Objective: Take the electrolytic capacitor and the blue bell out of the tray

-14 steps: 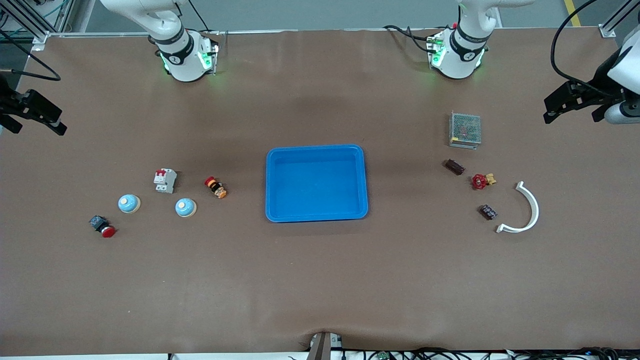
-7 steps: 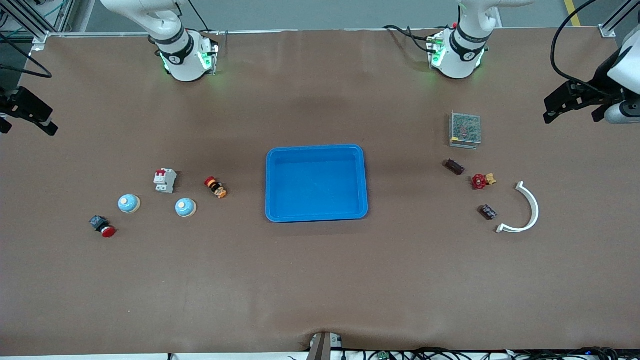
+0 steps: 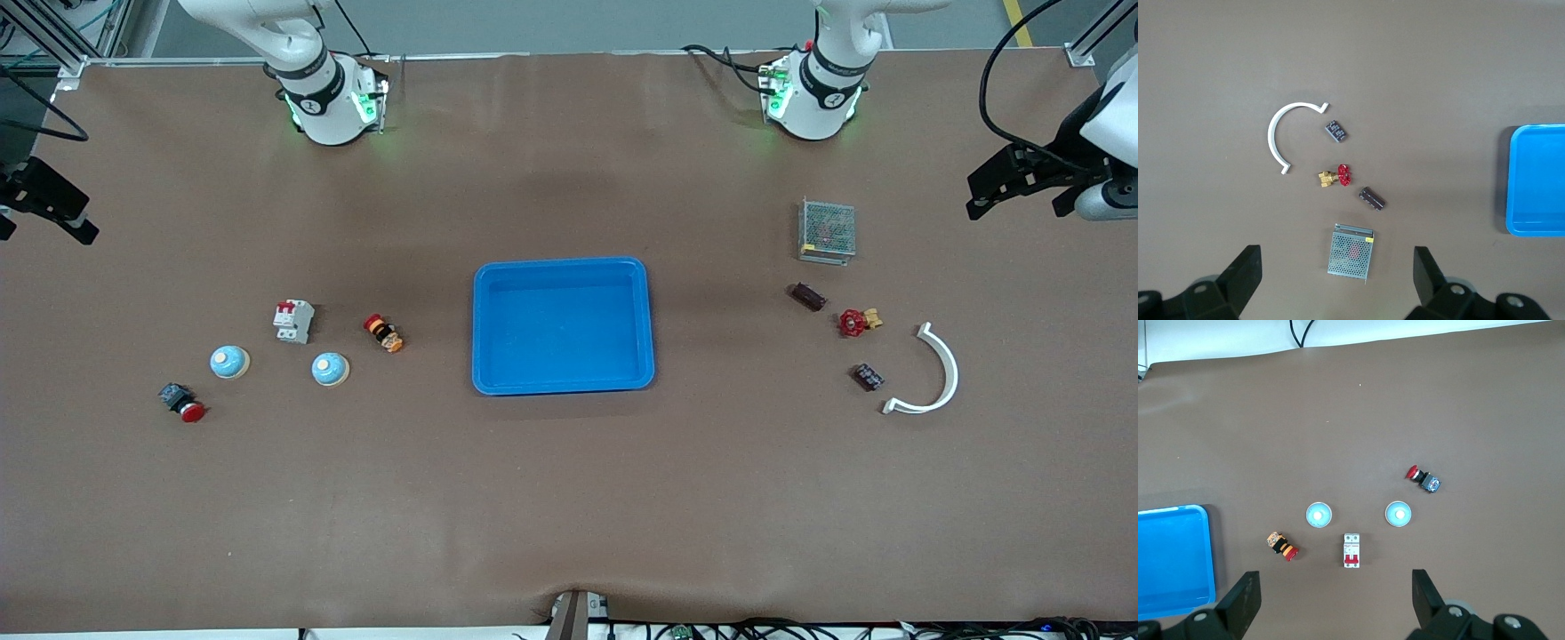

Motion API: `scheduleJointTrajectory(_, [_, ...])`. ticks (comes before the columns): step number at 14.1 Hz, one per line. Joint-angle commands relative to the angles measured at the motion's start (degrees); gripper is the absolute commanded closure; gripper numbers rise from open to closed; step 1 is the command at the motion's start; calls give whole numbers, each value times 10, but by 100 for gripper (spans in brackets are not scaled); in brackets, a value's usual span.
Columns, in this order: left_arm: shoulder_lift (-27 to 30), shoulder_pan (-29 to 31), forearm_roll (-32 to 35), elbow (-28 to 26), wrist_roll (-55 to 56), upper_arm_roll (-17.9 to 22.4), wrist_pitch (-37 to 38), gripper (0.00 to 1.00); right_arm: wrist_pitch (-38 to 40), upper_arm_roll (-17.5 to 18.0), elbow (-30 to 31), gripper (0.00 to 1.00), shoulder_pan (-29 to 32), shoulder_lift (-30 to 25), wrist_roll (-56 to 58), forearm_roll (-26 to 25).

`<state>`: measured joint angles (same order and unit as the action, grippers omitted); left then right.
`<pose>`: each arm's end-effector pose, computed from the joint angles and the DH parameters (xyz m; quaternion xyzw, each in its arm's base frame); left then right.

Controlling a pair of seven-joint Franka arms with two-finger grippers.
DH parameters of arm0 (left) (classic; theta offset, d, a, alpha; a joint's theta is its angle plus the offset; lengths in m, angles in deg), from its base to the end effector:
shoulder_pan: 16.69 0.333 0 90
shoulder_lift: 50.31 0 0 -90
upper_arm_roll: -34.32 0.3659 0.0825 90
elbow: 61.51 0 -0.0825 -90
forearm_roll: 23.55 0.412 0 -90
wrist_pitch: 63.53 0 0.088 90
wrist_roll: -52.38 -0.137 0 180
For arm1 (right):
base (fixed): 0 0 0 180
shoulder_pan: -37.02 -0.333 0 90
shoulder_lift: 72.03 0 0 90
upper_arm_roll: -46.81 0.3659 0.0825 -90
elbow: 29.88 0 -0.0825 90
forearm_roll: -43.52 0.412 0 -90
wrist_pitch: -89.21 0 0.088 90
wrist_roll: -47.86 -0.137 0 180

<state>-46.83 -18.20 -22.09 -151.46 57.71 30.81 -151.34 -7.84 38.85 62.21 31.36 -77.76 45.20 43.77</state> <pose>0.5556 -0.0464 0.6760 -0.9998 -0.0034 -0.0129 0.0135 0.5631 -0.0267 0.6949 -0.9947 0.0434 -0.0926 0.0094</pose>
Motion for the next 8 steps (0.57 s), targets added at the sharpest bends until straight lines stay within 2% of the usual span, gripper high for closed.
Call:
scheduleJointTrajectory(1, [-5, 1, 11, 13, -3, -2, 7, 0, 10, 2, -17, 0, 6, 8, -6, 7])
scheduleJointTrajectory(8, [-5, 1, 10, 13, 1, -2, 7, 0, 11, 2, -16, 0, 6, 8, -6, 7])
